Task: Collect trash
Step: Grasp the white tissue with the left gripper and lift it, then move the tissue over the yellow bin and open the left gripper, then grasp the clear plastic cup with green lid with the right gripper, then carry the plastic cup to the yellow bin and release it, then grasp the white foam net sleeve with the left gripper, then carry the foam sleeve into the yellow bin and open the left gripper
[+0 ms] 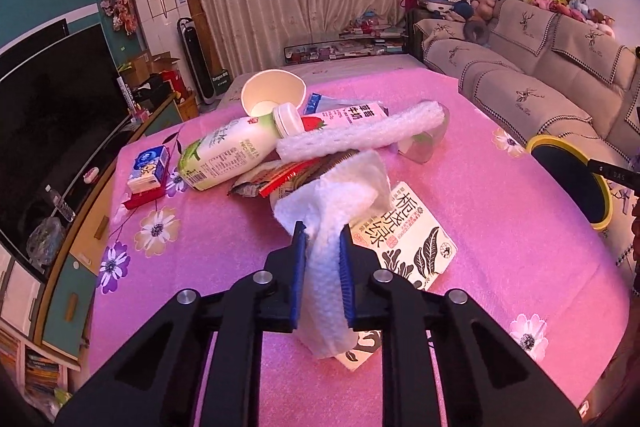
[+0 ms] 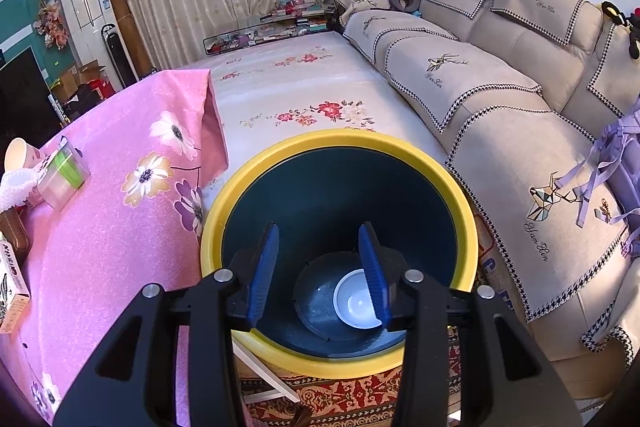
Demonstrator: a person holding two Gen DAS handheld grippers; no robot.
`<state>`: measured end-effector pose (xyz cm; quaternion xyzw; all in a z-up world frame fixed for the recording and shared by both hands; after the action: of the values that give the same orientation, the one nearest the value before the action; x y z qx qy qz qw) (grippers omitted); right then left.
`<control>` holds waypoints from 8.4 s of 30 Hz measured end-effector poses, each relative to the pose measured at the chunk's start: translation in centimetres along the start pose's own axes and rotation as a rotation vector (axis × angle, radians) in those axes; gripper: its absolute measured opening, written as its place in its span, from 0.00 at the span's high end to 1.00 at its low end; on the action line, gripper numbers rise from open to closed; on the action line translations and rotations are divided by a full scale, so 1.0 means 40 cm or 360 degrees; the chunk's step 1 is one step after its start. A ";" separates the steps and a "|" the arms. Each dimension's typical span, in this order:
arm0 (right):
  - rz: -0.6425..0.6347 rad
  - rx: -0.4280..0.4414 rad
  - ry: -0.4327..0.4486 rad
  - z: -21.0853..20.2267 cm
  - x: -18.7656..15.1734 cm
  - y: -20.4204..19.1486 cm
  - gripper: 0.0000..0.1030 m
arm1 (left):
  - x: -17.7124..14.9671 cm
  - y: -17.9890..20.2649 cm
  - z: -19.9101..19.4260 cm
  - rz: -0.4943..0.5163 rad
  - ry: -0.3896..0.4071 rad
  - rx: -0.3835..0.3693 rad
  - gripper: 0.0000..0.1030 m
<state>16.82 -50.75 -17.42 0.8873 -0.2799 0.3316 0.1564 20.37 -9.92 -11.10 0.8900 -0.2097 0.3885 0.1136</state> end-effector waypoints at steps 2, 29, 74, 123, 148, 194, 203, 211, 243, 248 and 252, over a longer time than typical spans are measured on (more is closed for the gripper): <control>0.0004 0.0009 0.0010 -0.007 0.001 0.002 0.61 | 0.017 -0.003 -0.030 0.0003 0.0043 0.0014 0.86; 0.0149 -0.0042 0.0117 -0.073 0.002 0.160 0.61 | 0.276 0.391 -0.213 0.0471 0.0268 -0.0278 0.86; 0.0327 -0.0164 0.0013 -0.040 -0.080 0.383 0.54 | 0.232 0.915 0.330 0.0626 -0.0264 -0.0693 0.33; -0.1029 0.0696 0.0175 -0.045 0.080 -0.740 0.16 | -0.021 0.084 -0.102 -0.0186 0.0072 -0.0136 0.19; -0.0727 0.0645 0.0142 -0.130 0.038 -0.479 0.31 | -0.026 0.119 -0.102 -0.0143 0.0078 -0.0156 0.19; -0.0217 0.0004 -0.0002 0.049 -0.029 -0.050 0.28 | 0.137 0.101 0.050 0.0043 -0.0010 -0.0236 0.19; -0.0212 0.0002 -0.0006 0.049 -0.019 -0.058 0.26 | 0.198 0.029 0.201 0.0051 -0.0086 -0.0222 0.23; -0.0226 0.0028 -0.0035 0.065 -0.023 -0.079 0.26 | 0.229 0.015 0.253 0.0083 -0.0096 -0.0241 0.38; -0.0081 0.0098 0.0048 -0.007 -0.022 0.014 0.26 | 0.257 0.290 0.076 0.0409 0.0038 -0.0427 0.96; -0.0041 0.0088 0.0099 -0.051 -0.029 0.058 0.26 | 0.263 0.375 0.020 0.0482 0.0077 -0.0497 0.96; -0.0015 0.0048 0.0137 -0.087 -0.045 0.104 0.26 | 0.264 0.461 -0.003 0.0556 0.0086 -0.0573 0.96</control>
<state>11.47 -51.74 -15.72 0.8757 -0.2637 0.3730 0.1564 18.21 -29.23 -2.48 0.7950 -0.4229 0.3823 0.2071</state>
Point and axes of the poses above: each gripper's, at about its wrist camera, not at the fingertips, and z roughly the way its jaws point, y to its right, x to its top, the point moved 4 cm from there along z, roughly the way its jaws point, and after that the axes turned 14 degrees about -x, right-handed, at the moved point
